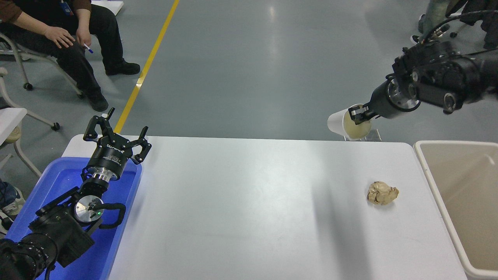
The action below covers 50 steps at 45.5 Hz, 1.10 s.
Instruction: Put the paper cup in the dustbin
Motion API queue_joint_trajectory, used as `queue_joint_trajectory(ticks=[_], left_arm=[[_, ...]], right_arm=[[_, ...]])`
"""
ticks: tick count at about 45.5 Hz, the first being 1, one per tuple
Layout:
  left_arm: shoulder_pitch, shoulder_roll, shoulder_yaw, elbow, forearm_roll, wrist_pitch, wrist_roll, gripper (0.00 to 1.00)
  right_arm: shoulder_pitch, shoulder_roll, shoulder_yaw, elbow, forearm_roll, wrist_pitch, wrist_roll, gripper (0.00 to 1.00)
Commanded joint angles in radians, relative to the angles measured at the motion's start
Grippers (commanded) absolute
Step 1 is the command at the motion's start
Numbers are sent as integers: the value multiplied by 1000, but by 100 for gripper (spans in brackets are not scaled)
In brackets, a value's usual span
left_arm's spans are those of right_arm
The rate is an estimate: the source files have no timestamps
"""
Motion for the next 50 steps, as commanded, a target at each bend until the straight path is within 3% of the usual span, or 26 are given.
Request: queue_joint_trajectory(ticks=[1,25,41,50], left_arm=[[0,0,0,0,0,0,0,100],[0,0,1,0,0,0,0,100],[0,0,0,0,0,0,0,100],[0,0,0,0,0,0,0,100]], right_arm=[[143,-54,-6,66,-22,38,0,0],[143,-221,-26,72,-51,27,0,0],[22,-542,43,55,-189,2,5,0],[-137,-729,169,-11,-247,-36,20,0]])
